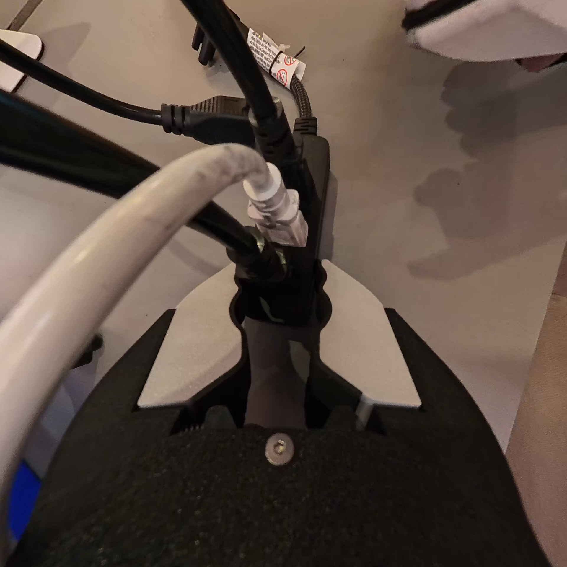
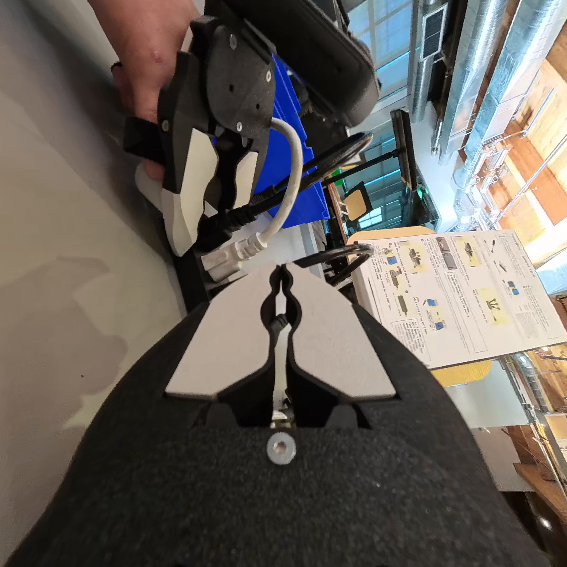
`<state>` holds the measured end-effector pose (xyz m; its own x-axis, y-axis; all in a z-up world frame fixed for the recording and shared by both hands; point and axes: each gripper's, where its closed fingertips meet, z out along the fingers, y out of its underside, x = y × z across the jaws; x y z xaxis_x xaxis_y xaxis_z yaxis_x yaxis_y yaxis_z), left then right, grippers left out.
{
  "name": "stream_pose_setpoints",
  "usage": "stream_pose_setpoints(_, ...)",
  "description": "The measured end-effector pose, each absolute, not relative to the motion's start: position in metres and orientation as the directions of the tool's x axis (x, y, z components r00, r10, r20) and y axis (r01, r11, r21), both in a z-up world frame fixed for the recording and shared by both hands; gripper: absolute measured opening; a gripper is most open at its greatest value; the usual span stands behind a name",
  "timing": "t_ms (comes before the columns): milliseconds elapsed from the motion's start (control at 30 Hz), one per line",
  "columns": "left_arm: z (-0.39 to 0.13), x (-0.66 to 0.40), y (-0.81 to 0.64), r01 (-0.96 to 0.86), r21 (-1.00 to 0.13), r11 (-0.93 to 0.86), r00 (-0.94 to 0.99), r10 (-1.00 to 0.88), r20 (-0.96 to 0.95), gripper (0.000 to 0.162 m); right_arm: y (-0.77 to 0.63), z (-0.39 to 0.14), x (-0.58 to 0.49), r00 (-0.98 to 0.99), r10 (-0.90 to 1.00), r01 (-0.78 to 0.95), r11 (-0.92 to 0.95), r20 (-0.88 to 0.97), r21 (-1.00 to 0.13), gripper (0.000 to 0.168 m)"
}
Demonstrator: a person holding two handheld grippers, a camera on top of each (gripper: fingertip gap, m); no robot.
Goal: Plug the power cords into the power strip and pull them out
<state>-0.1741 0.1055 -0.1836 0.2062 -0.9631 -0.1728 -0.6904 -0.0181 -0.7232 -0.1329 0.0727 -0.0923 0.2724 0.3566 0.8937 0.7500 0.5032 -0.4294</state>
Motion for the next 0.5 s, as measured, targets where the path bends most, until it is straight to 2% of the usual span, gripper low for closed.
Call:
stream_pose_setpoints(100,-0.183,-0.174,0.106,-0.688,-0.726,-0.018,0.206,-0.964,-0.171,0.043,0.071,-0.097,-0.132,0.241,0.36,0.76,0.508,0.901,-0.406,0.0)
stream_pose_setpoints(167,-0.183,-0.174,0.106,-0.683,-0.73,-0.018,0.206,-0.964,-0.168,0.043,0.083,-0.101,-0.124,0.259,0.345,0.806,0.437,0.902,-0.399,0.0)
stream_pose_setpoints(233,-0.183,-0.174,0.105,-0.683,-0.731,-0.018,0.204,-0.964,-0.168,0.043,0.091,-0.108,-0.12,0.335,0.432,0.784,0.364,0.837,-0.502,0.0)
stream_pose_setpoints(267,-0.183,-0.174,0.105,-0.683,-0.73,-0.017,0.203,-0.965,-0.168,0.043,0.092,-0.115,-0.12,0.388,0.523,0.748,0.302,0.759,-0.591,0.0)
stream_pose_setpoints(333,-0.183,-0.175,0.105,-0.683,-0.73,-0.015,0.2,-0.965,-0.168,0.043,0.091,-0.127,-0.123,0.499,0.719,0.63,0.082,0.484,-0.772,0.0)
stream_pose_setpoints(367,-0.183,-0.175,0.105,-0.683,-0.73,-0.012,0.196,-0.966,-0.167,0.043,0.09,-0.129,-0.125,0.526,0.781,0.555,-0.015,0.337,-0.832,0.005)
stream_pose_setpoints(400,-0.183,-0.175,0.105,-0.683,-0.73,-0.008,0.19,-0.968,-0.166,0.043,0.091,-0.129,-0.125,0.54,0.812,0.499,-0.098,0.221,-0.861,0.015)
stream_pose_setpoints(467,-0.183,-0.175,0.105,-0.681,-0.733,0.005,0.173,-0.971,-0.167,0.043,0.099,-0.128,-0.117,0.562,0.821,0.433,-0.185,0.103,-0.882,0.03)
stream_pose_setpoints(500,-0.183,-0.175,0.104,-0.678,-0.735,0.014,0.161,-0.973,-0.168,0.043,0.099,-0.13,-0.117,0.537,0.841,0.422,-0.205,0.061,-0.883,0.031)
